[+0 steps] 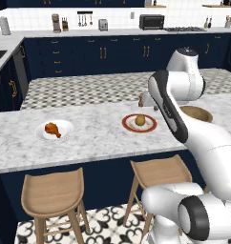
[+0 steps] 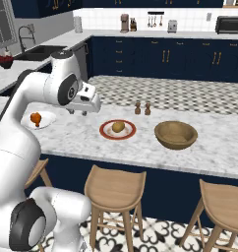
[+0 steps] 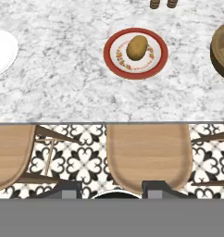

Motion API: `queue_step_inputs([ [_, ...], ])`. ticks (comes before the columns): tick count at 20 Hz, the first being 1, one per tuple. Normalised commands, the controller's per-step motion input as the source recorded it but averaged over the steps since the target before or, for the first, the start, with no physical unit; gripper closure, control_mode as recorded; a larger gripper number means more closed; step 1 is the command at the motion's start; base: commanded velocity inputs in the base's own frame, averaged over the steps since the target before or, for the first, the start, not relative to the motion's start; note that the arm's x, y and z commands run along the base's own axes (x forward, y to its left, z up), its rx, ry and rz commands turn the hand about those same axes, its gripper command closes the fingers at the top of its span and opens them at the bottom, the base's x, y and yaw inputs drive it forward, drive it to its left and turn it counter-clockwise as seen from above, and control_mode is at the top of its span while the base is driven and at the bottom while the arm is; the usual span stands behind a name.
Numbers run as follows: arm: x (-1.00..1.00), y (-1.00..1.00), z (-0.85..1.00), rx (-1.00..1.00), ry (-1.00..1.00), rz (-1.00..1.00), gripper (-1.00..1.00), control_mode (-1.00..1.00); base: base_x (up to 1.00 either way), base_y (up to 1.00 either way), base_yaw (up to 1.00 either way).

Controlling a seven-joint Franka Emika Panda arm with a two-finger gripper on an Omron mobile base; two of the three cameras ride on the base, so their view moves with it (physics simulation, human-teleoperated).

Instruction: Pick the chicken drumstick and potato from their plates and place them in the bowl. Then put the bowl in the fridge.

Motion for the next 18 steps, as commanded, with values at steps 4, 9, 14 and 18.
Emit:
queue_step_inputs([
  [4,0.11,-0.14,-0.25,-0.06,0.05,0.00,-1.00,-1.00,0.00,0.00,0.00],
  [9,0.73,-0.44,-0.51,-0.02,0.05,0.00,-1.00,-1.00,0.00,0.00,0.00],
  [14,1.00,-0.30,-0.45,0.00,0.16,-0.02,-1.00,-1.00,0.00,0.00,0.00],
  [18,1.00,-0.11,-0.34,0.00,0.16,-0.01,-1.00,-1.00,0.00,0.00,0.00],
])
